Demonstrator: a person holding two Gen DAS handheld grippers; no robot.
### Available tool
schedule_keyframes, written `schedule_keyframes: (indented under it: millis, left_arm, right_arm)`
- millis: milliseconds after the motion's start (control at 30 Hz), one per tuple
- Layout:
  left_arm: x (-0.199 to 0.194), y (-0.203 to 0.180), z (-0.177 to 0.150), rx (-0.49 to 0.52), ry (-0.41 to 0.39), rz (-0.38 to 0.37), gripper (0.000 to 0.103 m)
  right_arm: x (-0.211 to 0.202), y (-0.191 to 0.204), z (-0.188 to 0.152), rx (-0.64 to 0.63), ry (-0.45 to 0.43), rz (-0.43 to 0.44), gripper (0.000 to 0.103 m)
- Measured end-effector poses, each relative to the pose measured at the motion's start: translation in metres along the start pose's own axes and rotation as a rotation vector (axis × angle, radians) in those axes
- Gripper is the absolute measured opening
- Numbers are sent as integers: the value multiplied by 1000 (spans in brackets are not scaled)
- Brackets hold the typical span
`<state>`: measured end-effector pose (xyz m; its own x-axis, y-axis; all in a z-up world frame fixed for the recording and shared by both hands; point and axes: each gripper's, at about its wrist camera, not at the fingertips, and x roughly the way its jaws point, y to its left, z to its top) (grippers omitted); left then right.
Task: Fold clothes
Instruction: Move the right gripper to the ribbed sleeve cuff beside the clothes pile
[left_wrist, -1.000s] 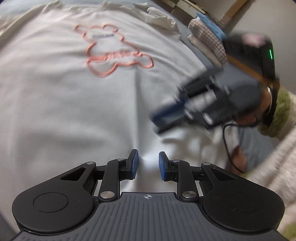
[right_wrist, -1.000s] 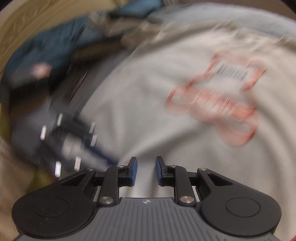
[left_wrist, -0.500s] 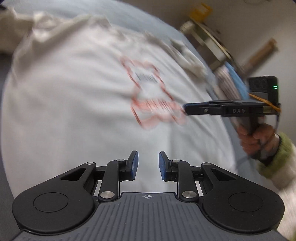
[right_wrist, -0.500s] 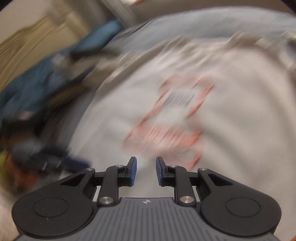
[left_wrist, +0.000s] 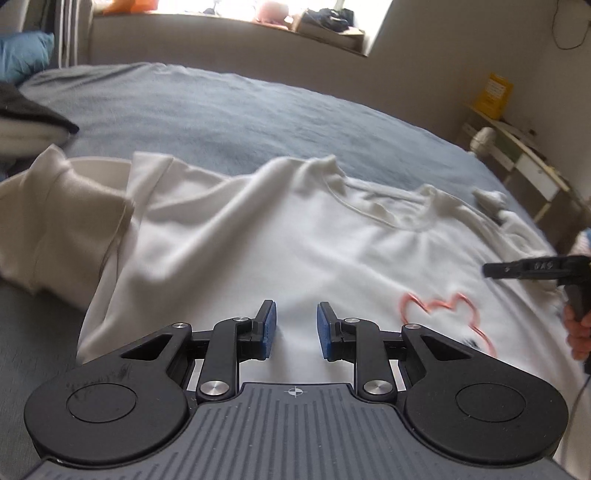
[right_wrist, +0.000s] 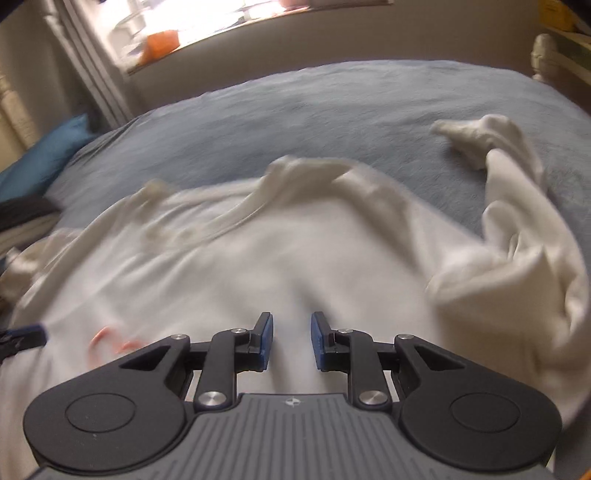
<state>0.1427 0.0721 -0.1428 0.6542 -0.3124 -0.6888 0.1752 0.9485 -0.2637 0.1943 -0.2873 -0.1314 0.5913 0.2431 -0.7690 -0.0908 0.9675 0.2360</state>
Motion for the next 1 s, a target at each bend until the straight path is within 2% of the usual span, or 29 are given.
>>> schedule_keyframes:
  millis: [100,300,400,467,567,733,800,833,933,1000]
  left_arm:
    - [9,3,1,-40,-18,18,23]
    - [10,1,-1,-18,-40,24,23]
    - [10,1,-1,-18,-42,23,23]
    - [10,2,0,-21,-44,21,23]
    - [9,2,0,-25,-49,16,23]
    - [10,1,-2,-30,-56,16,24]
    - [11,-1,-2,-25,-61,24,24]
    - [11,-2,-2,-23,-63,28,24]
    - [5,-5,-2,-27,-73,38,24]
    - [-5,-6,-2,-29,-102,35,24]
  right_arm:
    - [14,-20,22,23,-25,-66,22]
    - [40,-59,67,69,-74,-204,20]
    - [32,-77,80,141,-117,-212,22]
    - [18,-88,83,197,-149,-199,23]
    - [-12,-107,74,301,-163,-86,23]
    - [-41,-107,38,317,-38,98,23]
    - [-37,-103,25,298,15,116,24]
    - [-32,-103,21,280,34,91,24]
    - [-22,-105,22,289,29,-68,24]
    - [-29,-89,27,248,-20,-97,24]
